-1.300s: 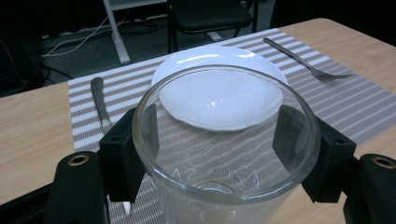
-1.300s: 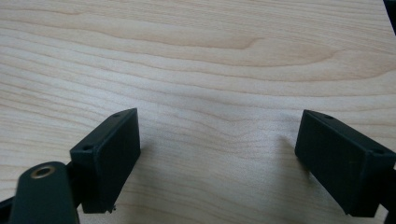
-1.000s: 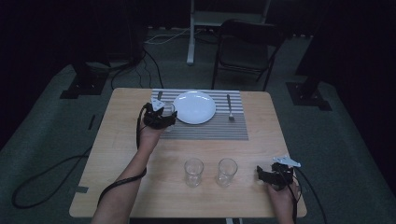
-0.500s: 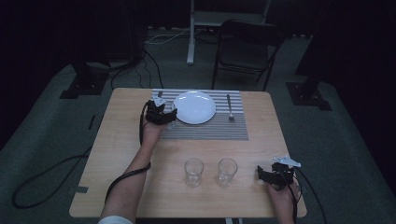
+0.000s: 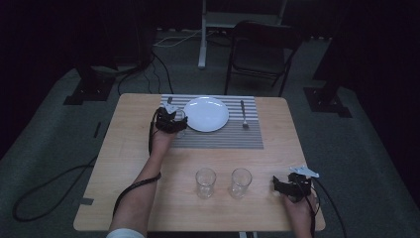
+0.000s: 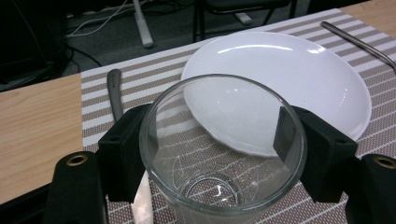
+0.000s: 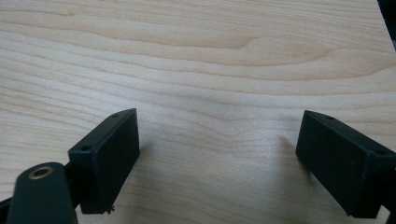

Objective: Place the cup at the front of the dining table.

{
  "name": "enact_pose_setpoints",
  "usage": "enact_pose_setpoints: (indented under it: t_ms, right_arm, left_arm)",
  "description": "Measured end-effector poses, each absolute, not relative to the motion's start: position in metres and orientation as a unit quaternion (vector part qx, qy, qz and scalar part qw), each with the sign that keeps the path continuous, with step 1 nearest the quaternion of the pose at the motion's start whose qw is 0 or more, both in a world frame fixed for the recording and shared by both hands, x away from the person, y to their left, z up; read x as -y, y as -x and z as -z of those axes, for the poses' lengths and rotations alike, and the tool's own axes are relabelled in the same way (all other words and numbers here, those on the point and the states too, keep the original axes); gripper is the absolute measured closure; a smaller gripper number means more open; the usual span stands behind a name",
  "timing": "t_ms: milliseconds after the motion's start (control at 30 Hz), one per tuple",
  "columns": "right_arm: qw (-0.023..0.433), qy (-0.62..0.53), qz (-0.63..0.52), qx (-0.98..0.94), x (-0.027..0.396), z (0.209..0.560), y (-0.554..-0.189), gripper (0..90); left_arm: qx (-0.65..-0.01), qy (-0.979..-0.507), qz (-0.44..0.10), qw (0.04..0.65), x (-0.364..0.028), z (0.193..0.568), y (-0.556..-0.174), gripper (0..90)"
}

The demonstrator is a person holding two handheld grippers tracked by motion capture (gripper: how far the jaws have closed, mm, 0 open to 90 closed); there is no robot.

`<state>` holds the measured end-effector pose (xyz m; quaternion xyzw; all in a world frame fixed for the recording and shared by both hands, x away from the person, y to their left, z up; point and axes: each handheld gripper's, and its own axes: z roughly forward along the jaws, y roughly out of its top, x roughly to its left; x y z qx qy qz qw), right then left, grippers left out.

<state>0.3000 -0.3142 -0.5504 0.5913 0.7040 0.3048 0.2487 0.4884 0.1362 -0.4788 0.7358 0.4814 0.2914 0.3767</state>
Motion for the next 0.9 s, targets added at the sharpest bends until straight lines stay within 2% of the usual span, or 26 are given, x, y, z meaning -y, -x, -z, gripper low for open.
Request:
enact_pose_setpoints:
  t_ms: [67,133,167,233,300,467,900]
  right_arm:
    - [0.249,-0.591,-0.305,-0.704,0.314,0.550,-0.300,13.1]
    - [0.249,-0.591,-0.305,-0.704,0.314,0.550,-0.300,13.1]
    - [0.249,-0.591,-0.305,-0.704,0.314,0.550,-0.300,13.1]
    - [0.249,-0.591,-0.305,-0.704,0.314,0.550,-0.300,13.1]
    - [0.249,-0.591,-0.305,-0.704,0.314,0.550,-0.300,13.1]
    - [0.249,-0.591,-0.305,-0.704,0.314,0.550,-0.300,13.1]
    - [0.249,-0.591,-0.305,-0.704,0.314,0.550,-0.300,13.1]
  left_arm:
    - [-0.488,-0.735,-0.286,0.374,-0.136,0.478,-0.488,27.1]
    - [-0.495,-0.743,-0.269,0.361,-0.136,0.478,-0.490,11.3]
    - [-0.492,-0.745,-0.271,0.360,-0.136,0.478,-0.489,8.2]
    - [-0.494,-0.742,-0.267,0.366,-0.137,0.477,-0.487,8.1]
    - [-0.498,-0.746,-0.248,0.367,-0.138,0.477,-0.488,0.1]
    - [-0.480,-0.750,-0.244,0.383,-0.138,0.481,-0.480,0.2]
    - [-0.487,-0.758,-0.232,0.366,-0.156,0.493,-0.463,0.2]
